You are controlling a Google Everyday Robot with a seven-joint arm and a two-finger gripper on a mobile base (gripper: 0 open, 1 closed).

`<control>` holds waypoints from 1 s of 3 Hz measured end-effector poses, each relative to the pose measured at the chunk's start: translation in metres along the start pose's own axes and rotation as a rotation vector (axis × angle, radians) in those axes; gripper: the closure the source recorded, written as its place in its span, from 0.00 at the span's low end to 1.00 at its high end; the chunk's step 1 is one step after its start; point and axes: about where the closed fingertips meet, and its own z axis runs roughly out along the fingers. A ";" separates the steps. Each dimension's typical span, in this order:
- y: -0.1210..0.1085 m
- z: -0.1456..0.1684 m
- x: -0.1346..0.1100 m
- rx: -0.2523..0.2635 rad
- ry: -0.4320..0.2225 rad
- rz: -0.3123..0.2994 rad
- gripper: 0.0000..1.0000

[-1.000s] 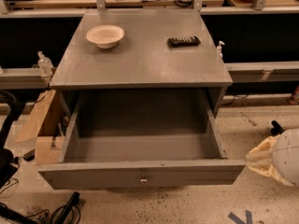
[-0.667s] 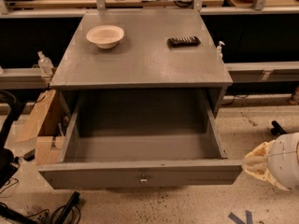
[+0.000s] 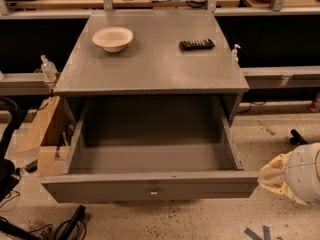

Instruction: Close top drawer

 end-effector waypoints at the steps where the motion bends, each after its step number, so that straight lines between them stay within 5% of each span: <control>1: 0.012 0.025 -0.006 -0.027 -0.050 0.006 1.00; 3: 0.043 0.112 -0.037 -0.084 -0.247 0.005 1.00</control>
Offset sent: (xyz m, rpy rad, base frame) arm 0.0037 0.0762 -0.1309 0.2820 0.0236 0.1113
